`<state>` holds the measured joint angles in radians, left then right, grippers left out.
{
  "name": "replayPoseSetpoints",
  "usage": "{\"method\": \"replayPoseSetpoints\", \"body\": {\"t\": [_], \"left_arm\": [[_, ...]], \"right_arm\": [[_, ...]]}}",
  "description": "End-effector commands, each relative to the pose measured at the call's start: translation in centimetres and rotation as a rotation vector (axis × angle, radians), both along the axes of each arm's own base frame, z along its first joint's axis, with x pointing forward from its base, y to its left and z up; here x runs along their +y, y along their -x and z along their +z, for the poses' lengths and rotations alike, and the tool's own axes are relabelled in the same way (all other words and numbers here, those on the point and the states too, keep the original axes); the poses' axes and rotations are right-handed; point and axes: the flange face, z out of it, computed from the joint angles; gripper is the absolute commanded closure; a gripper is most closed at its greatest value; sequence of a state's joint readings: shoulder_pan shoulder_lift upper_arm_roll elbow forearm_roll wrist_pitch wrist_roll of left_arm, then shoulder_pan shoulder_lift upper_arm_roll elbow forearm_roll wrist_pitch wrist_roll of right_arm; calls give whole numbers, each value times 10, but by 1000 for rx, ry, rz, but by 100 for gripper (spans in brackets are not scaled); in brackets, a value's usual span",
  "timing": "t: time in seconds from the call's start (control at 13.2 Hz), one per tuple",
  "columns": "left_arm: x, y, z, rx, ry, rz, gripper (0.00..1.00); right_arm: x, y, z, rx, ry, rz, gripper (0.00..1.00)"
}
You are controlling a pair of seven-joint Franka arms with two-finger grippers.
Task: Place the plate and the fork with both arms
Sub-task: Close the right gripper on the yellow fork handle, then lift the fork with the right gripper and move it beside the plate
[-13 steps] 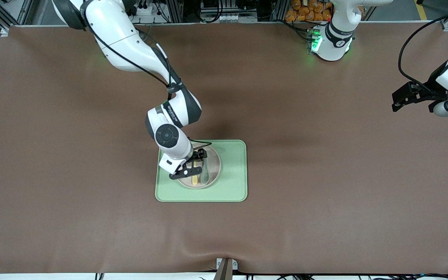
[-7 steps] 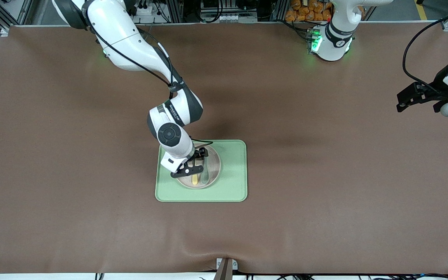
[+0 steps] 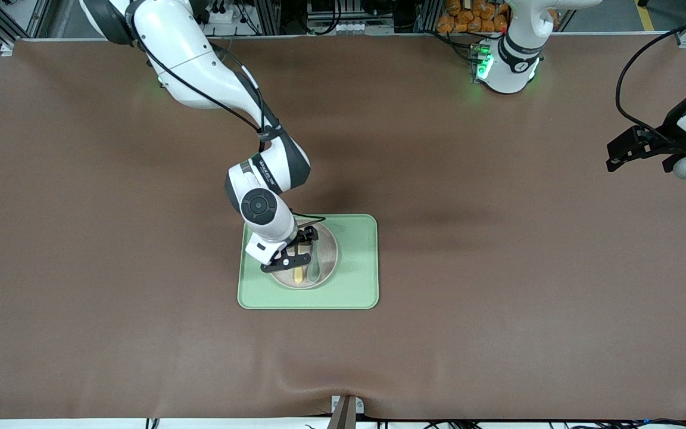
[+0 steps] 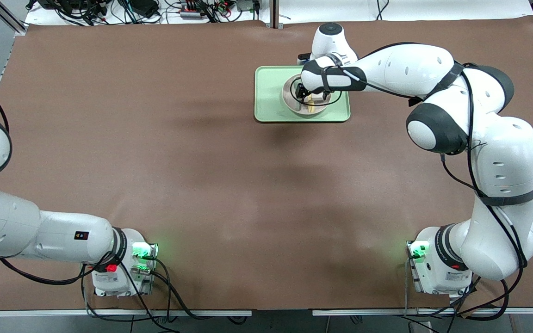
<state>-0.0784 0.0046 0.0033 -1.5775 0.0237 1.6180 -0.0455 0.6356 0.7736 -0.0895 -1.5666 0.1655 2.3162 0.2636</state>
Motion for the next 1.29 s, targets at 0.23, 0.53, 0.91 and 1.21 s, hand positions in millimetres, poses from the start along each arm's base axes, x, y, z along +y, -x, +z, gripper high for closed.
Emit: {"method": "replayPoseSetpoints", "body": {"t": [0.23,0.53,0.91,1.21], "left_arm": [[-4,-2,-4,13,11,27,0],[-5,-1,-5,21,8,24,0],[-9,0,-5,28,7,18,0],[-8,0,-6,28,7,16,0]], "right_arm": [[1,3,0,-5,0,-5,95],[2,6,-3,0,3,-1,100],[0,3,7,-1,0,-9,100],[-6,-3,35,10,-9,-28,100]]}}
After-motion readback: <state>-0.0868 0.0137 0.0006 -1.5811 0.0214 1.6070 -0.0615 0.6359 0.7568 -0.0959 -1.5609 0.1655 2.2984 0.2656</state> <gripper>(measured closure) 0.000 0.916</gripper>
